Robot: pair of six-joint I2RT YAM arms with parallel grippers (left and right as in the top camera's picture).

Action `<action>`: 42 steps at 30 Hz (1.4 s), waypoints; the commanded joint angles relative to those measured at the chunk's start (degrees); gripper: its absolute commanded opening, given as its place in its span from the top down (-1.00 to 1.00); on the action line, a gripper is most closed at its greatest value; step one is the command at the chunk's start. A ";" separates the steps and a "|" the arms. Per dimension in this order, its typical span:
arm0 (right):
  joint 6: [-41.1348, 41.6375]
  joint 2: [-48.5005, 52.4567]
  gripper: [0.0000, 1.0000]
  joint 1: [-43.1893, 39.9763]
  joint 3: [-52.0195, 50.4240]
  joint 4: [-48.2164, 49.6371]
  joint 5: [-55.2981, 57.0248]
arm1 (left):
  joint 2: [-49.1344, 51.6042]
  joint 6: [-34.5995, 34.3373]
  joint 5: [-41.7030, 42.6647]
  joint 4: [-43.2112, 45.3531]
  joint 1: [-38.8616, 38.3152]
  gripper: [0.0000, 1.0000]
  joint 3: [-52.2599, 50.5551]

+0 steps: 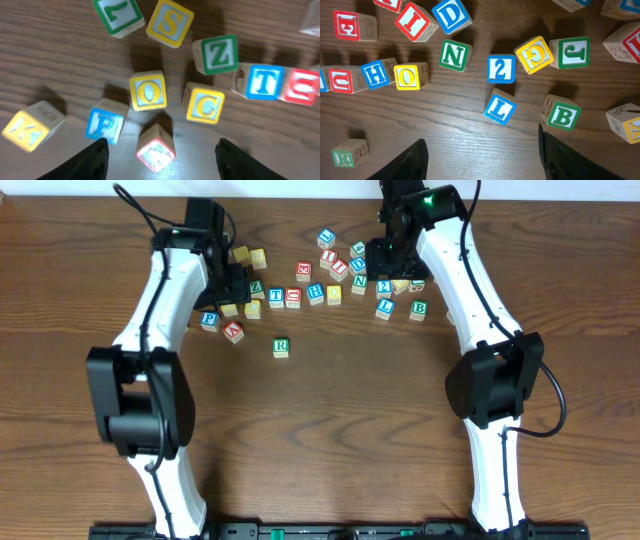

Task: Spell out ROBOT

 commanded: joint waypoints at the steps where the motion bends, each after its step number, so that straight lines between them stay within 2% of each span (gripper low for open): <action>1: -0.83 -1.66 -0.31 -0.22 0.94 -0.04 -0.31 | 2.01 -4.13 -4.11 2.01 -0.02 -0.28 1.33; 9: -0.83 -1.64 -0.31 0.31 0.87 -0.02 -0.24 | 6.82 -9.68 -4.55 6.67 -0.04 -0.22 1.22; 14: -0.83 -1.64 -0.30 0.31 0.85 -0.02 -0.26 | 8.41 -9.62 -4.57 8.35 -0.09 -0.20 1.14; 16: -0.83 -1.64 -0.30 0.31 0.85 -0.15 -0.26 | 9.35 -9.64 -4.57 8.52 -0.09 -0.11 1.11; 20: -0.83 -1.64 -0.31 0.37 0.85 -0.26 -0.26 | 9.94 -9.64 -4.57 8.79 -0.09 -0.07 0.76; 23: -0.83 -1.64 -0.31 0.37 0.85 -0.28 -0.26 | 9.94 -9.62 -4.59 9.42 -0.07 0.07 0.11; 39: -0.83 -1.64 -0.35 0.52 0.85 -0.26 -0.24 | 9.99 -9.62 -4.81 10.86 -0.09 0.15 -1.90; 42: -0.85 -1.64 -0.38 0.57 0.83 -0.24 -0.24 | 9.99 -9.53 -4.81 10.86 -0.09 0.23 -2.29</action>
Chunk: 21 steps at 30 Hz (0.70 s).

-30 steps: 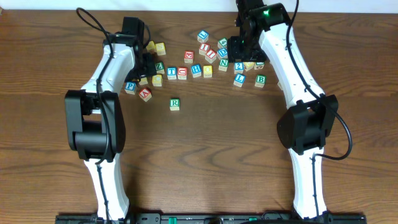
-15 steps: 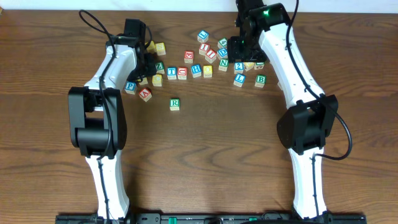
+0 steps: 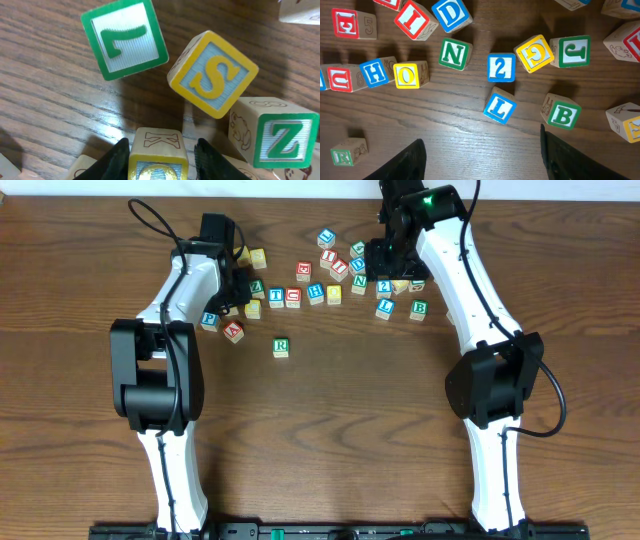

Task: Spell out ROBOT

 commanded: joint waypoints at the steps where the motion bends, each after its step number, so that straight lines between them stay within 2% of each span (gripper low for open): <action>1: -0.72 -1.64 -0.39 0.50 0.85 -0.02 -0.24 | 0.83 -0.09 -0.90 -0.09 -0.09 0.25 -1.42; 5: -0.72 -1.64 -0.42 0.50 0.83 -0.07 -0.24 | 0.83 0.79 -0.96 -0.09 -0.07 0.25 -2.38; 12: -0.72 -1.64 -0.53 0.50 0.83 -0.24 -0.26 | -0.52 0.98 -1.11 -0.50 -0.02 0.54 -1.81; 16: -1.36 -1.64 -0.54 0.42 0.83 -0.22 0.02 | -5.05 0.98 -1.09 -0.85 -0.02 0.54 -1.64; 18: -1.31 -1.64 -0.42 0.15 0.85 0.02 1.79 | -10.32 0.98 -1.07 -2.58 -0.37 0.56 -1.64; 21: -1.25 -1.64 -0.43 -1.27 0.85 0.70 2.54 | -15.54 2.73 -1.07 -5.90 -1.95 0.56 -1.64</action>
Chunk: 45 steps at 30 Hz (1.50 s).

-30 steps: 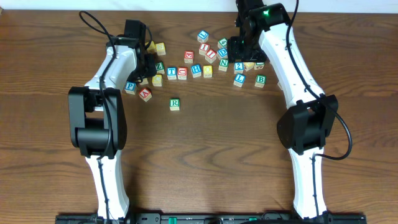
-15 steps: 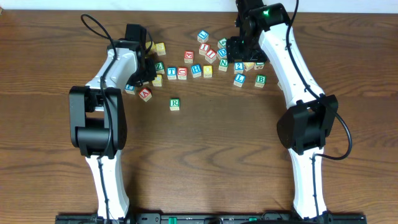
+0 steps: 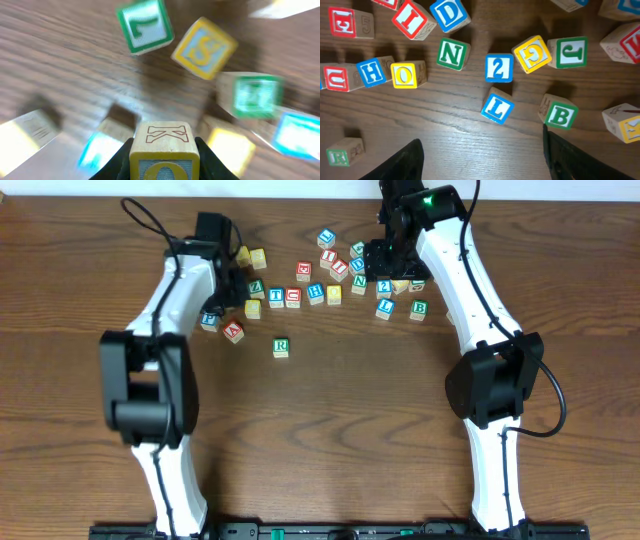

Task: Spell out ROBOT
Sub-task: 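Carry the O block with the left gripper and place it right of R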

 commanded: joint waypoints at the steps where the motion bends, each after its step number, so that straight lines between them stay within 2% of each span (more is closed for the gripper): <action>1: -0.50 -1.64 -0.43 -1.64 0.85 0.61 1.55 | -8.96 1.97 -0.70 -3.21 -2.29 0.56 0.46; 7: -0.55 -1.64 -0.43 -7.32 0.85 0.59 1.55 | -12.61 1.90 3.58 -10.51 -10.03 0.56 0.37; 12: -1.03 -1.64 -0.48 -10.71 0.85 -0.76 1.55 | -12.20 -0.68 5.55 -12.33 -15.06 0.56 -2.01; 20: -1.18 -1.64 -0.48 -12.59 0.85 -2.16 1.55 | -11.69 -4.37 5.31 -2.45 -20.85 0.56 -12.00; 27: -1.18 -1.64 -0.51 -12.48 0.85 -3.02 1.53 | -8.68 -4.52 5.07 5.84 -21.27 0.56 -16.90; 34: -1.18 -1.64 -0.52 -11.41 0.85 -3.76 1.53 | -1.66 -5.66 2.91 7.76 -21.22 0.56 -16.94; 41: -1.18 -1.64 -0.54 -10.84 0.85 -4.33 1.53 | -0.46 -8.33 0.74 8.74 -21.11 0.54 -16.94; 42: -1.18 -1.64 -0.54 -10.60 0.85 -4.31 1.53 | -0.46 -8.33 0.79 9.20 -21.11 0.45 -16.94; 45: -1.18 -1.64 -0.55 -10.60 0.85 -4.52 1.53 | -0.46 -7.85 0.79 8.63 -21.11 0.45 -16.94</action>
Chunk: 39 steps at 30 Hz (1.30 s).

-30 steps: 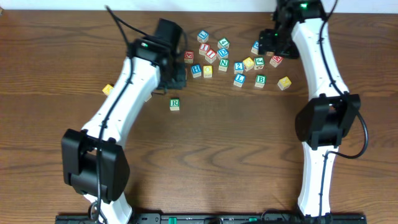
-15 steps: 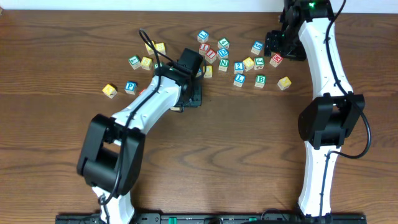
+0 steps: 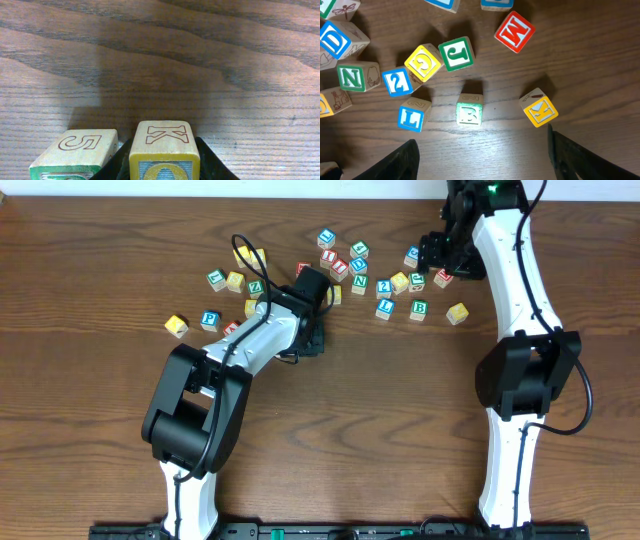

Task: Spell out ROBOT

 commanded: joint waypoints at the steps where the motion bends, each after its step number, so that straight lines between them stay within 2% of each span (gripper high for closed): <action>1: -0.70 -1.64 -0.54 0.55 0.85 -0.35 0.09 | 2.03 0.87 -0.92 -0.42 0.24 0.45 -0.28; 7: -0.70 -1.64 -0.55 0.79 0.85 -0.68 0.11 | 2.03 1.42 -0.87 -1.60 0.24 0.45 -0.26; 11: -0.70 -1.64 -0.55 0.85 0.85 -0.66 0.09 | 0.48 1.44 -0.87 -2.40 0.24 0.15 0.11; 15: -0.70 -1.64 -0.55 0.79 0.85 -1.09 0.09 | -2.78 1.46 -0.87 -2.40 0.24 0.14 0.17; 19: -0.70 -1.64 -0.55 0.79 0.85 -1.20 0.11 | -9.49 2.51 -0.26 -3.74 0.24 0.14 0.79; 23: -0.02 -1.64 -0.56 1.25 0.85 -1.01 -0.87 | -23.10 7.04 -0.98 -4.90 0.61 0.14 1.07; 25: -0.04 -1.64 -0.60 1.77 0.85 -0.24 -4.09 | -28.11 7.91 -1.16 -5.75 2.67 0.13 1.07; 26: -0.04 -1.64 -0.55 2.32 0.85 0.20 -5.86 | -30.01 7.89 -1.14 -6.67 4.76 0.13 1.07; 29: -0.04 -1.64 -0.47 5.73 0.85 4.61 -13.64 | -31.08 9.33 -1.18 -10.71 14.38 0.13 1.05; 32: 1.16 -1.64 -0.48 11.08 0.83 8.72 -11.74 | -30.53 9.86 -2.01 -10.93 18.67 0.12 1.01; 39: 3.91 -1.64 -0.45 17.70 0.83 9.88 -2.05 | -29.44 9.84 -2.01 -10.99 20.52 0.13 1.01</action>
